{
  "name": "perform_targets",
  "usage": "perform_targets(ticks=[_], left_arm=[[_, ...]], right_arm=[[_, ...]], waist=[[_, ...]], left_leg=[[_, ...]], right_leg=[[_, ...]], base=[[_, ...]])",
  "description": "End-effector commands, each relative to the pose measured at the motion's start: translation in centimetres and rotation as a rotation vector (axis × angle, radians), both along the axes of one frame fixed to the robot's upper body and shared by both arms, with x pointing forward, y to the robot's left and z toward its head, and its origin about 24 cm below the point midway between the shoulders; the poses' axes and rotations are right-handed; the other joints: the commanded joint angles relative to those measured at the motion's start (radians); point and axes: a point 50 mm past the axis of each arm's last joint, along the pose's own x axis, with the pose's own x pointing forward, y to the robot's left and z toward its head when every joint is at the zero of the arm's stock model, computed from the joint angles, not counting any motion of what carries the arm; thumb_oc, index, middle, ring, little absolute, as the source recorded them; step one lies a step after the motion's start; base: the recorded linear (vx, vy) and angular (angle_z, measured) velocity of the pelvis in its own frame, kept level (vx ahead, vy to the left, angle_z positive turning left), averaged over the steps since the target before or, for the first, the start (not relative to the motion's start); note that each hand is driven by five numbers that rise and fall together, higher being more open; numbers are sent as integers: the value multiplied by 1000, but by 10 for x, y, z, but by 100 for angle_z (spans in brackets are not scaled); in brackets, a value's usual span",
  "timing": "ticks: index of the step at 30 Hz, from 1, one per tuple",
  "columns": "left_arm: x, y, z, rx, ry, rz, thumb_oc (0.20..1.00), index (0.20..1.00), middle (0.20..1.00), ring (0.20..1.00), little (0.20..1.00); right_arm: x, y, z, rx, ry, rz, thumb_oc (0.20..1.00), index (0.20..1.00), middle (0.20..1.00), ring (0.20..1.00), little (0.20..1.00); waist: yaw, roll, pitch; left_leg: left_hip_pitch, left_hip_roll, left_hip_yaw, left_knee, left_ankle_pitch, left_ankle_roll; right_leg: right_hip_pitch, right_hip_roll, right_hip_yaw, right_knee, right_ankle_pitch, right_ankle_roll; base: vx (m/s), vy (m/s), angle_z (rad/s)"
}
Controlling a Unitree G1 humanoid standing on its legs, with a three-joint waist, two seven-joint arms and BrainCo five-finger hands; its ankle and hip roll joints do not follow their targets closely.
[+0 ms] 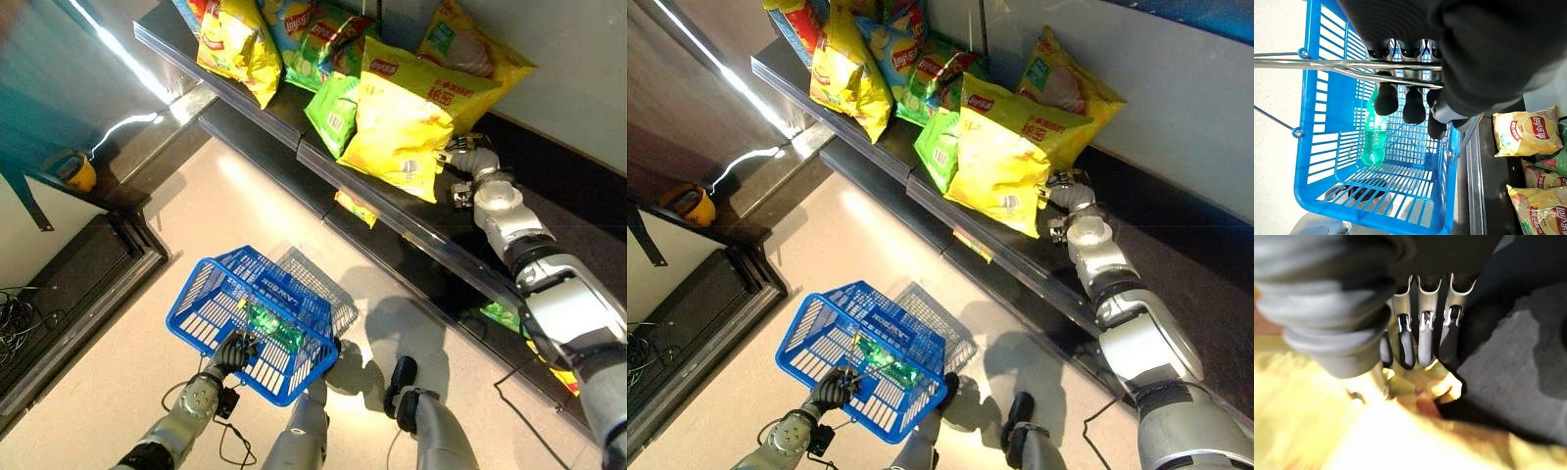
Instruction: Pick up the snacks into the basket
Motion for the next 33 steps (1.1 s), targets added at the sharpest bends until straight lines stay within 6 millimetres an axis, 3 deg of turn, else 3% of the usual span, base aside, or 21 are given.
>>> perform_targets(ticks=[1,12,16,20,24,33], left_arm=[[3,-4,10,-8,-58,-39,200,200,200,200,200],[-2,2,6,-16,-35,-12,200,200,200,200,200],[-7,9,3,-4,-18,7,200,200,200,200,200],[-16,21,-1,19,7,37,200,200,200,200,200],[-21,29,-1,39,14,54,200,200,200,200,200],[-29,44,0,67,15,102,200,200,200,200,200]], right_arm=[[-1,21,46,26,-150,87,200,200,200,200,200],[-6,23,42,194,-211,191,200,200,200,200,200],[-16,28,50,275,-306,282,200,200,200,200,200],[-39,41,59,269,-422,444,200,200,200,200,200],[-59,42,58,273,-495,540,200,200,200,200,200],[-92,40,41,260,-527,667,200,200,200,200,200]], waist=[[28,-11,0],[2,-37,-3],[-20,-57,-6],[-55,-84,-14],[-76,-102,-28],[-113,-136,-68]], left_leg=[[63,-5,18,-99,33,32],[73,-2,41,-88,22,35],[78,5,63,-79,12,35],[90,13,90,-68,1,38],[109,21,111,-63,-11,42],[137,36,167,-49,-35,56]], right_leg=[[93,-22,101,-84,9,183],[105,-13,119,-110,29,188],[120,-4,135,-140,48,191],[143,8,153,-175,70,197],[170,18,169,-213,90,201],[215,41,207,-305,141,213]], base=[[0,0,0],[-1,7,-1],[-16,30,-9],[-7,52,-14],[1,33,-22],[-1,45,-23]])
